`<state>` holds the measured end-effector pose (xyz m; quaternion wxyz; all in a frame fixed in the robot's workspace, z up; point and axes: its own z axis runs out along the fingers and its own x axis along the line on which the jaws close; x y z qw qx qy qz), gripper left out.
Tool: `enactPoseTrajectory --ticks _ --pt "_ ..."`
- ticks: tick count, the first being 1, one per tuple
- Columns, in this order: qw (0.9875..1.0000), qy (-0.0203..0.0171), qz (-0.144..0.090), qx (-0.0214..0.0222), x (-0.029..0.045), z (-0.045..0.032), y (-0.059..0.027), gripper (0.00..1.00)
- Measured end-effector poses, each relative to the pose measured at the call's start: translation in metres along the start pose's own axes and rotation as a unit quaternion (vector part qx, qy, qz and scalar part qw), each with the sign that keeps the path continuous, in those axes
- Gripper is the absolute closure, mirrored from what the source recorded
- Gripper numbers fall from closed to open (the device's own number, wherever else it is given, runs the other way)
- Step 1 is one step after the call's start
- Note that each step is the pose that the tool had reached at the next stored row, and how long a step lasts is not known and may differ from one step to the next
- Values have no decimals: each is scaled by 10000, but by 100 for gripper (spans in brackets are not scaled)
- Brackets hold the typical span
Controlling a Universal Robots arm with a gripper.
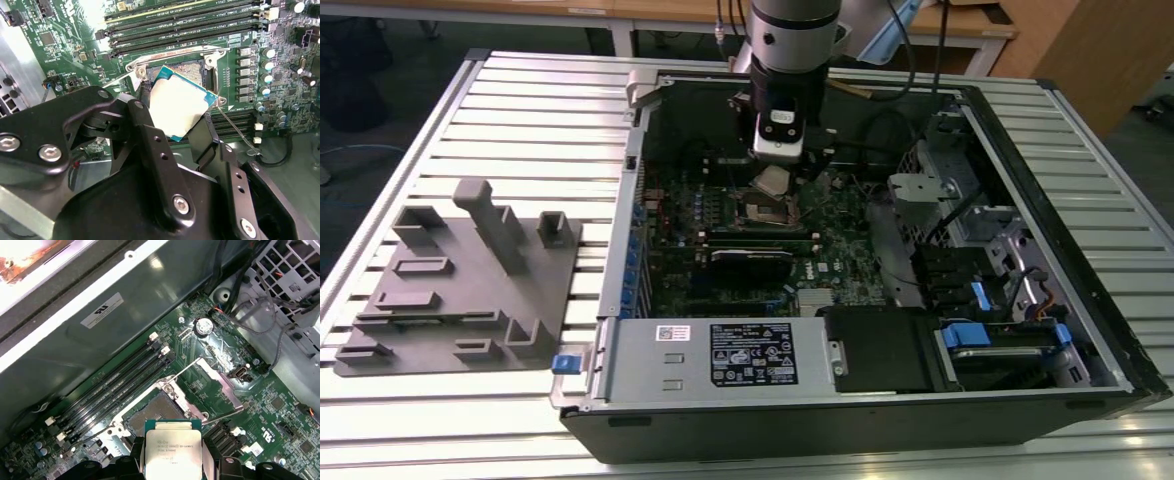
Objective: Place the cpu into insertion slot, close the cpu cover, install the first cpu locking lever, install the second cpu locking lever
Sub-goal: 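Place the cpu into insertion slot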
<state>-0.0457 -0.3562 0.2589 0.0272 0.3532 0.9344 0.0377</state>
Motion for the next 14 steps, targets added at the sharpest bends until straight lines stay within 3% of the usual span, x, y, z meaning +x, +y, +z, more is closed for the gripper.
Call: enactPoseTrajectory --ticks 4,7,11,14 --pt "9997 -23 260 6 1 4 0 46" --pt "9986 -48 536 13 0 7 -1 46" --pt "9960 -81 893 22 0 13 -1 46" --pt "9931 -105 1165 29 1 18 -1 46"
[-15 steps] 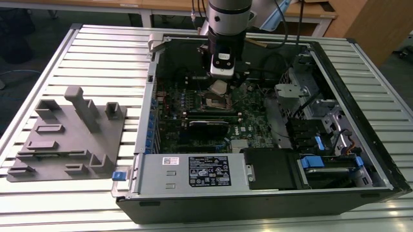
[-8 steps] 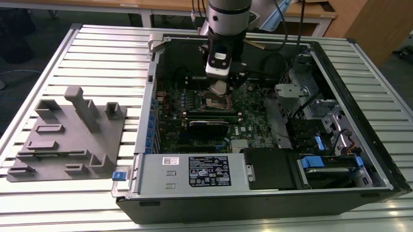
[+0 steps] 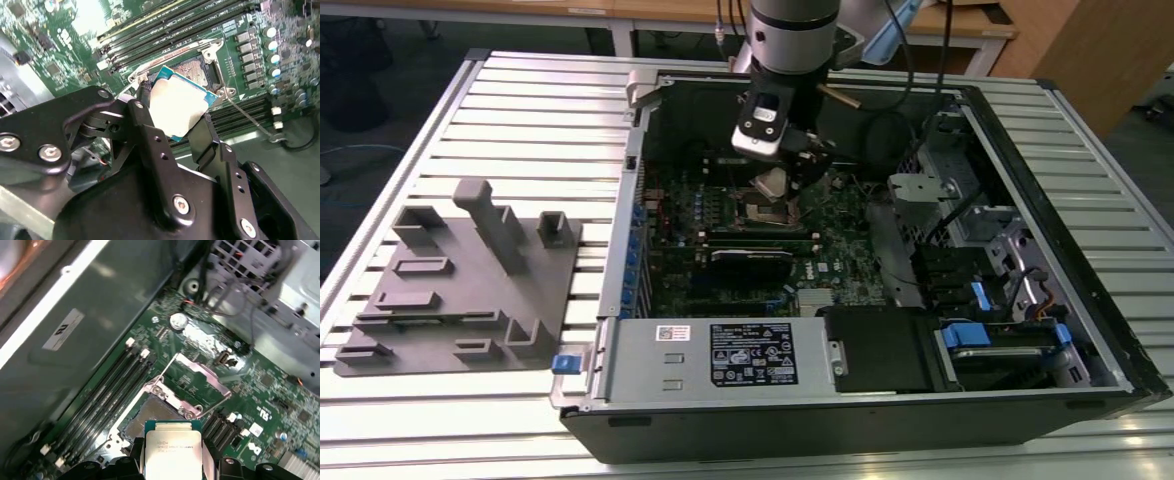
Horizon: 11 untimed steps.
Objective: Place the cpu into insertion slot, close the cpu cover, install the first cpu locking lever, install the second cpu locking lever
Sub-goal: 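Place the cpu into insertion slot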
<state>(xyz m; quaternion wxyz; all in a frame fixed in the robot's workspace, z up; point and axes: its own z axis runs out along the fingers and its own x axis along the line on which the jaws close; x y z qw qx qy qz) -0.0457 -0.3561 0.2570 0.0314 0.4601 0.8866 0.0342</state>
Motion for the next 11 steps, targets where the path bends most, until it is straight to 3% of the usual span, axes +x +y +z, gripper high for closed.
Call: enactPoseTrajectory --ticks 4,11 --pt "9994 -32 352 8 0 6 -1 46" --pt "9992 -35 391 9 0 6 -1 46"
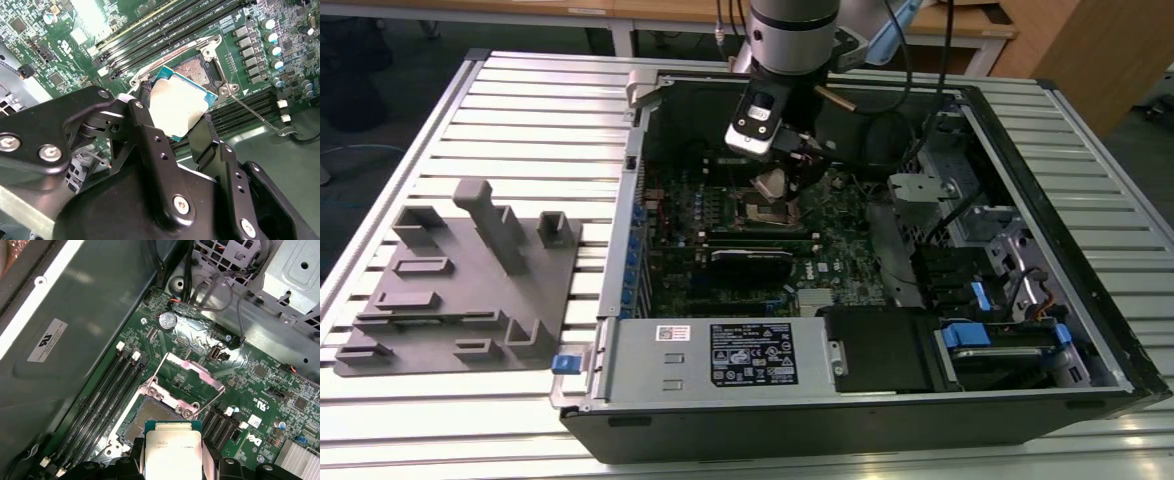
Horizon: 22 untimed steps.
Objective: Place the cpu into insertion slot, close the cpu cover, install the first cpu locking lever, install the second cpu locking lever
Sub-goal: 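Place the cpu into insertion slot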
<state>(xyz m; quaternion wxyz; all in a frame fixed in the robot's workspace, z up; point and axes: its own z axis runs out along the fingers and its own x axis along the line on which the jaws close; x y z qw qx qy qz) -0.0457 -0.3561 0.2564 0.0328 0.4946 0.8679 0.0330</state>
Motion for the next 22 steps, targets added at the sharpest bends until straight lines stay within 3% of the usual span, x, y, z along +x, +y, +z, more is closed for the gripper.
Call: enactPoseTrajectory --ticks 5,9,13,20,22 --pt "9996 -27 297 7 0 5 0 46" --pt "9978 -59 658 16 0 12 -1 46" --pt "9948 -91 1015 24 1 16 -1 46" --pt "9870 -144 1603 40 0 22 -2 46" --pt "9868 -145 1611 40 0 21 -2 46"
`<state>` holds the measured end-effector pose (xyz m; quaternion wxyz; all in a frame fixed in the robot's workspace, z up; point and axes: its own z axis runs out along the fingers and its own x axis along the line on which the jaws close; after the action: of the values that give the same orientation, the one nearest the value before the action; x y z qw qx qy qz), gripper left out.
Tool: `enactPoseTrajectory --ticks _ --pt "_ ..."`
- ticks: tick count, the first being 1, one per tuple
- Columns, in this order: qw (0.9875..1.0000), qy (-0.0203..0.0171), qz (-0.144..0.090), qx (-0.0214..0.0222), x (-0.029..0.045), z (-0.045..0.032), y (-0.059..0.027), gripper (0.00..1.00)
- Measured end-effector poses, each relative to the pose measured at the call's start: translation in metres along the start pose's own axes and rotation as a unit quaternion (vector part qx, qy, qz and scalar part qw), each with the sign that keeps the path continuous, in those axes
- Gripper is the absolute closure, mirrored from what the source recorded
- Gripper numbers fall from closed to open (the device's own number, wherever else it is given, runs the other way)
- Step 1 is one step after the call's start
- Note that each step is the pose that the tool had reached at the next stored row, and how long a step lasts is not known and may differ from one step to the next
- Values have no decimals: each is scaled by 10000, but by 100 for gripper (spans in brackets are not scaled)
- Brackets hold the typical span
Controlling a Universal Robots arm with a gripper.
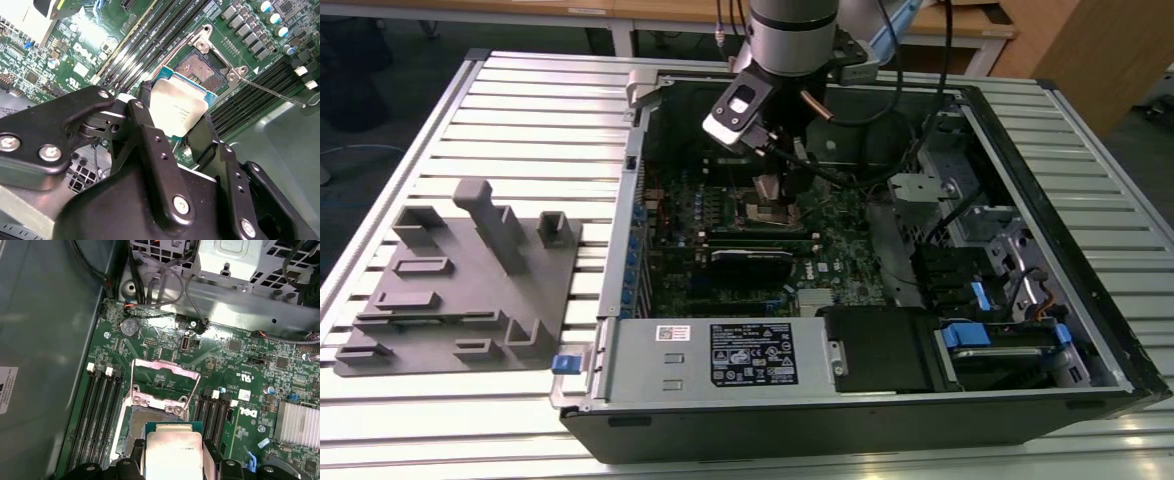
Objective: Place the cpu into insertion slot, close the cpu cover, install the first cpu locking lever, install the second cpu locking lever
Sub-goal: 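Place the cpu into insertion slot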
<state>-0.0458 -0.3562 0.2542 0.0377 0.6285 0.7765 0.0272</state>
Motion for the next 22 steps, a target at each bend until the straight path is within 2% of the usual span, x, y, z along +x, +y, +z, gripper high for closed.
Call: enactPoseTrajectory --ticks 9,12,14,22 --pt "10000 0 8 0 0 1 0 46" --pt "9999 -11 136 2 1 3 0 46" --pt "9993 -33 373 9 0 5 0 46" --pt "9993 -33 375 9 1 5 0 46"
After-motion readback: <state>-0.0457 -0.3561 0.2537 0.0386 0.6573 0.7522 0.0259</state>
